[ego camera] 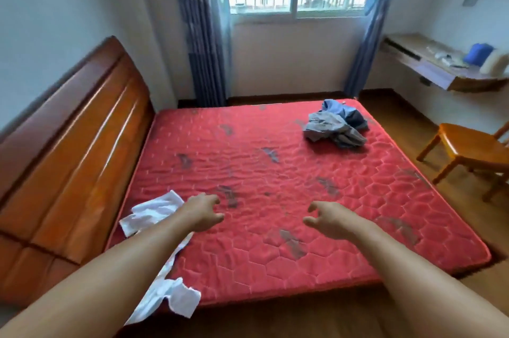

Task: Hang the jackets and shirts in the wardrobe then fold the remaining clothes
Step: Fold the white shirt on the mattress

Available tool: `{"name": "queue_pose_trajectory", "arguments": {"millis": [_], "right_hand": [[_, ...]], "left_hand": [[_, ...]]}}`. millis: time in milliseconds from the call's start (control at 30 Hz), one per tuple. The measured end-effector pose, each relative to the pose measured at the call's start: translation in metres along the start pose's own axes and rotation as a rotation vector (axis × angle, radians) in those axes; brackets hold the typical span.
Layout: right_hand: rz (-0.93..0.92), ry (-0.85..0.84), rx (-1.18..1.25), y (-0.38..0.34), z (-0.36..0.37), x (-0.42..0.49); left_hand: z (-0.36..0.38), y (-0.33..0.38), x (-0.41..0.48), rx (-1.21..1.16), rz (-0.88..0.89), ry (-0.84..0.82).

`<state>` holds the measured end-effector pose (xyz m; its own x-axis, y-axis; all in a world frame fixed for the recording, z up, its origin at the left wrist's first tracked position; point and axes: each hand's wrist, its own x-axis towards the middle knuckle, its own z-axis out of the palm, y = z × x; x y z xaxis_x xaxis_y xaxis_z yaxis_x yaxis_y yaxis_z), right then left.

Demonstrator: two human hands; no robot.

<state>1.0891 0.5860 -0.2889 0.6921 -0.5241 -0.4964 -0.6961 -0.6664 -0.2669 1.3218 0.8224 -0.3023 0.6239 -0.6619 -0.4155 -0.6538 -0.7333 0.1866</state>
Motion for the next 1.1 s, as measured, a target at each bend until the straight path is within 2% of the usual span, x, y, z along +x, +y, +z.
{"name": "queue_pose_trajectory", "arguments": {"millis": [233,367,633,867,1100], "right_hand": [[-0.211,-0.094,-0.160,-0.119,0.028,0.093],[-0.257,-0.145,-0.238,-0.177,0.042,0.147],[-0.393,-0.297,-0.388,-0.267,0.085,0.239],[-0.486,-0.440,-0.481,-0.316,0.160,0.341],[-0.598,-0.569,-0.588,-0.334,0.278,0.424]], "left_hand": [[0.005,-0.131,0.025,-0.111,-0.205,-0.029],[0.018,-0.200,0.057,-0.173,-0.288,-0.093],[0.041,-0.279,0.070,-0.264,-0.467,-0.189],[0.115,-0.332,0.089,-0.384,-0.694,-0.257],[0.220,-0.380,0.119,-0.444,-0.813,-0.341]]}}
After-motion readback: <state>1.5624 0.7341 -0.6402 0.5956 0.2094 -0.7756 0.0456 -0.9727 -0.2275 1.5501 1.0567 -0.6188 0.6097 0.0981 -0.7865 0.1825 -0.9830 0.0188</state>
